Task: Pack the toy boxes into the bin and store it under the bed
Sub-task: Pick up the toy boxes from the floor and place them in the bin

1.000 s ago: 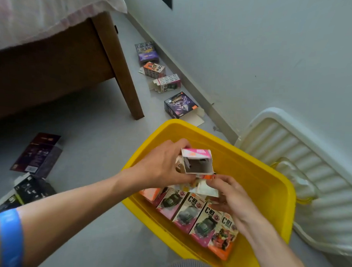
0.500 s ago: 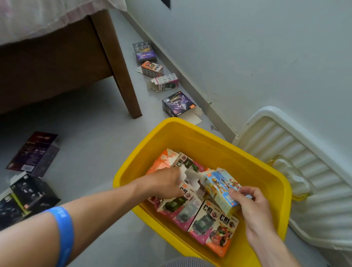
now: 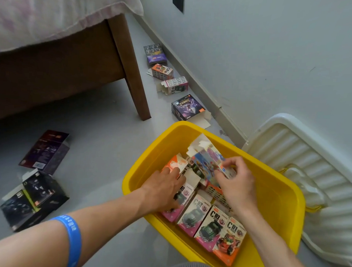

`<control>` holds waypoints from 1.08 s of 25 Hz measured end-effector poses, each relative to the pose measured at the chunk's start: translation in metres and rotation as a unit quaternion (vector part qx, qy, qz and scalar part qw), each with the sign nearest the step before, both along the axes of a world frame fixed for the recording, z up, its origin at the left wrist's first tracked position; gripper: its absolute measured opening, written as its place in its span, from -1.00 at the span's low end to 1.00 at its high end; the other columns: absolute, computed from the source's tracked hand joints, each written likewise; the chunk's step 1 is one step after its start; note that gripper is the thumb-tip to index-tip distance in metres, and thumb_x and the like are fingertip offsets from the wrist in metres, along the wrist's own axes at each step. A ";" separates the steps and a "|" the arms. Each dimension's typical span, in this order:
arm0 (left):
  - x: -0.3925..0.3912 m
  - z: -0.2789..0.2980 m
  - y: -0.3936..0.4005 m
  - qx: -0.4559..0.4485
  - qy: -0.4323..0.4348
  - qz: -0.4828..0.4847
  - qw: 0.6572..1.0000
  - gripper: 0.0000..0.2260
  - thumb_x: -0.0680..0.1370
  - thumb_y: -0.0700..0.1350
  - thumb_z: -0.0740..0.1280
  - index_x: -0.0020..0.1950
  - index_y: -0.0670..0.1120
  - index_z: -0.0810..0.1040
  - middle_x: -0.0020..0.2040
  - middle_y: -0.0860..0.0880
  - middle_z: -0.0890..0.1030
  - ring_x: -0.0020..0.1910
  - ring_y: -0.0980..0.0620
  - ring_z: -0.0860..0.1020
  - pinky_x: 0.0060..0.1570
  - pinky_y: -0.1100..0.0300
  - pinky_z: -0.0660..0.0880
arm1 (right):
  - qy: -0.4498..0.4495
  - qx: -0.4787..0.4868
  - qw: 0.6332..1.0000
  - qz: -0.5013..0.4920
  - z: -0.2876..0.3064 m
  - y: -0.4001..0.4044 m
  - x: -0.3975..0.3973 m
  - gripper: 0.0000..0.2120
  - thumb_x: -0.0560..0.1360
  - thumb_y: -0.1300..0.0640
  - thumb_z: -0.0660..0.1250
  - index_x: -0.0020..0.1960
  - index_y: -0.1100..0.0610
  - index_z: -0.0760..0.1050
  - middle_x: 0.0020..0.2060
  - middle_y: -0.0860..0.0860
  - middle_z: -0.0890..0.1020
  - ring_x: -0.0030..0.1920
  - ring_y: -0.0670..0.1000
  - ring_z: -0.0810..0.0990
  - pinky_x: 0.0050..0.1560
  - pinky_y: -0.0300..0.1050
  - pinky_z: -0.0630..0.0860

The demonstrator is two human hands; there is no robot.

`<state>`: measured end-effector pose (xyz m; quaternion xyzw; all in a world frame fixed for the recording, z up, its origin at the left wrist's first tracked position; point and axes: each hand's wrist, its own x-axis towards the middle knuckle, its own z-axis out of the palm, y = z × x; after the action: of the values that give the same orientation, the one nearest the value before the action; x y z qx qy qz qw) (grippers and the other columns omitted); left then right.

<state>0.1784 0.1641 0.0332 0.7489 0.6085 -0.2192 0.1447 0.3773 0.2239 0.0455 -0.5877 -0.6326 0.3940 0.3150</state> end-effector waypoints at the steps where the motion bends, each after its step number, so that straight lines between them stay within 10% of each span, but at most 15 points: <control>1: 0.000 0.000 0.000 0.014 0.003 -0.001 1.000 -0.29 0.54 0.29 0.27 0.57 -0.01 0.12 0.45 -0.19 0.30 0.31 -0.19 0.39 0.11 -0.04 0.48 | -0.036 0.039 0.998 0.021 -0.001 0.009 -0.013 -0.74 0.45 0.17 0.46 -0.08 -0.10 0.41 -0.06 -0.15 0.59 -0.09 -0.17 0.59 -0.31 -0.18 0.57; 8: -0.014 0.008 0.002 0.008 -0.007 0.017 1.000 -0.39 0.61 0.16 0.25 0.56 -0.07 0.18 0.52 -0.19 0.24 0.37 -0.18 0.38 0.16 -0.03 0.54 | -0.289 0.182 0.931 0.128 -0.023 0.028 -0.051 -0.78 0.47 0.31 0.35 -0.01 0.05 0.41 -0.08 -0.02 0.55 -0.14 0.01 0.37 -0.24 -0.11 0.29; 17: -0.021 0.017 0.004 -0.006 -0.035 0.035 0.999 -0.44 0.63 0.12 0.21 0.57 -0.03 0.16 0.49 -0.15 0.28 0.34 -0.15 0.40 0.20 -0.03 0.51 | -0.383 0.166 0.896 0.153 -0.025 0.028 -0.052 -0.78 0.53 0.25 0.33 0.16 0.11 0.51 0.10 0.05 0.54 0.03 0.09 0.48 -0.07 -0.01 0.48; 23: -0.046 0.063 0.010 0.060 -0.096 0.027 0.993 -0.69 0.62 -0.02 0.23 0.33 -0.09 0.45 0.24 -0.11 0.51 0.18 -0.13 0.52 0.06 0.02 0.51 | -0.263 0.269 0.906 0.194 0.008 0.012 -0.081 -0.92 0.47 0.17 0.40 -0.12 0.14 0.50 -0.20 0.06 0.54 -0.23 0.10 0.46 -0.34 -0.10 0.26; 27: -0.120 0.110 -0.031 0.132 -0.145 0.124 0.973 -0.79 0.58 -0.04 0.28 0.17 -0.06 0.57 0.11 -0.08 0.58 0.08 -0.11 0.55 0.02 0.00 0.51 | -0.181 0.260 0.884 0.344 0.051 -0.020 -0.168 -0.89 0.42 0.19 0.37 -0.06 0.14 0.52 -0.12 0.11 0.59 -0.09 0.22 0.56 -0.26 0.03 0.47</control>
<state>0.0580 0.1326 0.1437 0.7038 0.6929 -0.0062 0.1567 0.2093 0.2038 0.0968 -0.2915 -0.9207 0.1859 0.1808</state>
